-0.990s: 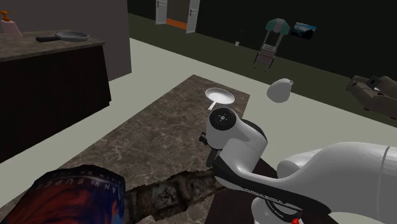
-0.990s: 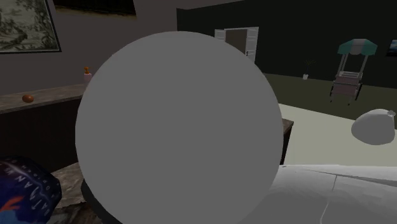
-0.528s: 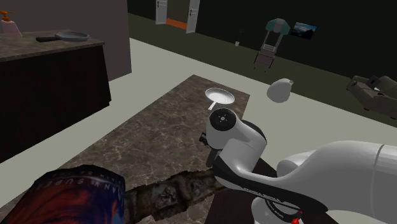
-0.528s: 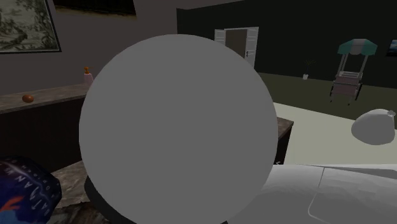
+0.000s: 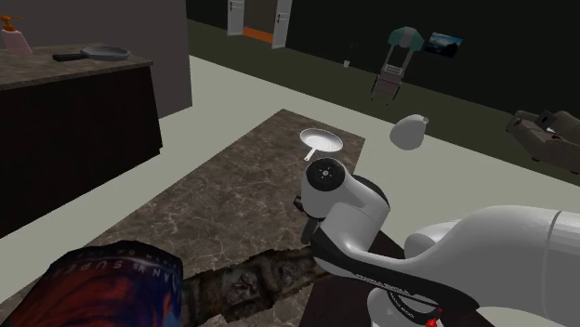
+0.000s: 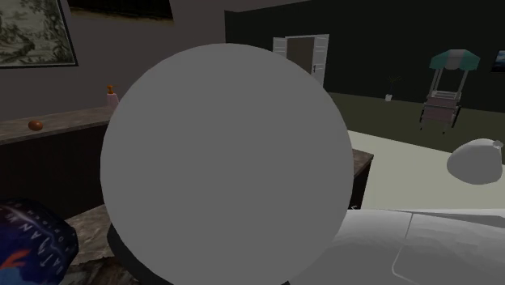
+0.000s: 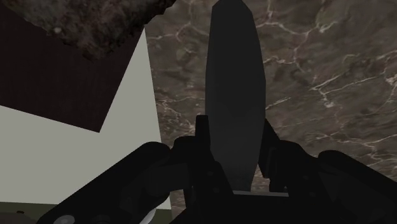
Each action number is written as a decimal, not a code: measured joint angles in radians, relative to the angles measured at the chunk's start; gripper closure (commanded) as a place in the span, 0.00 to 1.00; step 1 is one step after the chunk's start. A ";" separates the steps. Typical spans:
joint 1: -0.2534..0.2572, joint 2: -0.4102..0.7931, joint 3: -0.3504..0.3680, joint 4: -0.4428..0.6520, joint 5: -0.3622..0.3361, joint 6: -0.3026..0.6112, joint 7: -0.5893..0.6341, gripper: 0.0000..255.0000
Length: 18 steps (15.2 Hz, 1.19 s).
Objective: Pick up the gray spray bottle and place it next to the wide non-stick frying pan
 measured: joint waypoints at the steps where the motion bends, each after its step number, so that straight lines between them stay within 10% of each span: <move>1: 0.000 0.000 0.000 0.000 0.000 0.000 0.000 1.00; 18: 0.057 -0.148 -0.195 0.082 -0.072 -0.230 -0.094 1.00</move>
